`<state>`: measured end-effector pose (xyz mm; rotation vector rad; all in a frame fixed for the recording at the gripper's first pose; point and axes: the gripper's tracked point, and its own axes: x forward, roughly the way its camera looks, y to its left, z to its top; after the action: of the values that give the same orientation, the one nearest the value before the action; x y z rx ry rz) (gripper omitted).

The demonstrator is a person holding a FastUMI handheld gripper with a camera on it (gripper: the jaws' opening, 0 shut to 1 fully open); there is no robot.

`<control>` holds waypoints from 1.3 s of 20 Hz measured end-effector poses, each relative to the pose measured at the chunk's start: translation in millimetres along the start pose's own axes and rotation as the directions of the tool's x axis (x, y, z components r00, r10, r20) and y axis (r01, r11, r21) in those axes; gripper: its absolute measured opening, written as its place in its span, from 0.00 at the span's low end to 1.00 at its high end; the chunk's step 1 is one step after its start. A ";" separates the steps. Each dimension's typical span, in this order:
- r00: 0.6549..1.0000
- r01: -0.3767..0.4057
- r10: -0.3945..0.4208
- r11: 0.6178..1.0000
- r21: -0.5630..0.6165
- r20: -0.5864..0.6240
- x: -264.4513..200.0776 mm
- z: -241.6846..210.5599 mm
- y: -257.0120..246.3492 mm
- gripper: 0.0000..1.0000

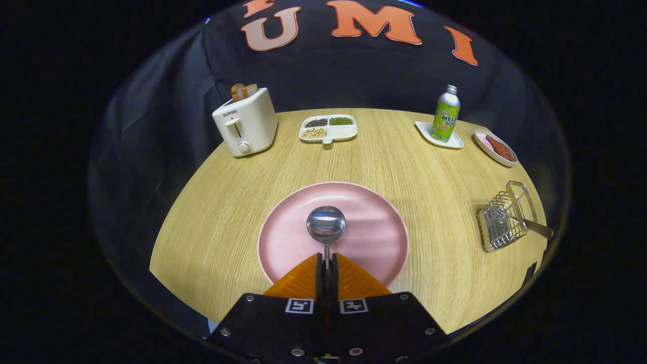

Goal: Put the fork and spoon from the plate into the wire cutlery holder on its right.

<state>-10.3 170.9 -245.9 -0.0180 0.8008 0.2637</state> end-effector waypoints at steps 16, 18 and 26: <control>0.988 0.148 -0.149 0.989 0.032 0.030 -65.4 43.8 -133.8 0.04; 0.983 0.178 -0.178 0.984 0.005 0.037 -74.6 51.1 -153.0 0.04; 0.973 0.230 -0.230 0.973 -0.007 -0.023 -93.9 52.4 -209.7 0.04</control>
<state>14.6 -47.2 -160.1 -0.1174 0.8135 0.0451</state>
